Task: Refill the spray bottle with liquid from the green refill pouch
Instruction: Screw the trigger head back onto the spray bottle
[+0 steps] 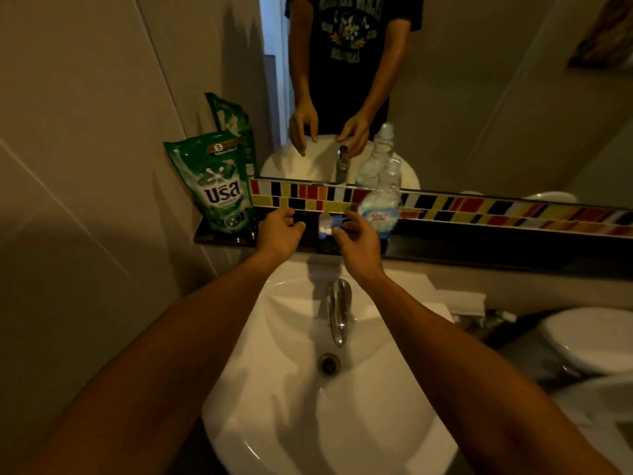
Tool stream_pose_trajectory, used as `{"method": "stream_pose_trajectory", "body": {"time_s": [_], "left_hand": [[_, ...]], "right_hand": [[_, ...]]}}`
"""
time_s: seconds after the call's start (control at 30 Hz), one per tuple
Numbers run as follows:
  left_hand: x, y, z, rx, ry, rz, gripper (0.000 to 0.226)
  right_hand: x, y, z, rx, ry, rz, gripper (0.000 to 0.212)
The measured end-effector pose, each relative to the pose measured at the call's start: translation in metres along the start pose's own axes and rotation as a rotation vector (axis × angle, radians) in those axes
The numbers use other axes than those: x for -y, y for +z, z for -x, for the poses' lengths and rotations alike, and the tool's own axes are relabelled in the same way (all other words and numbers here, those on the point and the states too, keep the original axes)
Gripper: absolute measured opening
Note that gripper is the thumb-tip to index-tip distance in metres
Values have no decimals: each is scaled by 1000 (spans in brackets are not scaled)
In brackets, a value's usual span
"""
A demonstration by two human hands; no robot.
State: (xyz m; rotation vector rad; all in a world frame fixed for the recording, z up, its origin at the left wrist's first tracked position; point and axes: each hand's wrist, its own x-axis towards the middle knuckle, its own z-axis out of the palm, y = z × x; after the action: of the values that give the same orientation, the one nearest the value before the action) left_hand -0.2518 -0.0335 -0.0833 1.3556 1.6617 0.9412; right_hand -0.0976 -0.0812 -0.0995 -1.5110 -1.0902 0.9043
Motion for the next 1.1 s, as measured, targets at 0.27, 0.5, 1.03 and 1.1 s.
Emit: {"method": "stream_pose_trajectory", "body": {"time_s": [0.27,0.5,1.03,1.1], "left_hand": [[-10,49,-2,55,37,-83,56],[-10,75,-26,52,27,-165,44],[13,127,-73,-6,-147,-158,41],[12,127,-73,3,-180,-100,43]], "right_hand": [[-9,-74,-20,-160,10,-41,51],[5,-94,-65,-138,-96,65,65],[6,-103,-117,202,-66,9,48],[6,-106,-118,223,-71,13,47]]}}
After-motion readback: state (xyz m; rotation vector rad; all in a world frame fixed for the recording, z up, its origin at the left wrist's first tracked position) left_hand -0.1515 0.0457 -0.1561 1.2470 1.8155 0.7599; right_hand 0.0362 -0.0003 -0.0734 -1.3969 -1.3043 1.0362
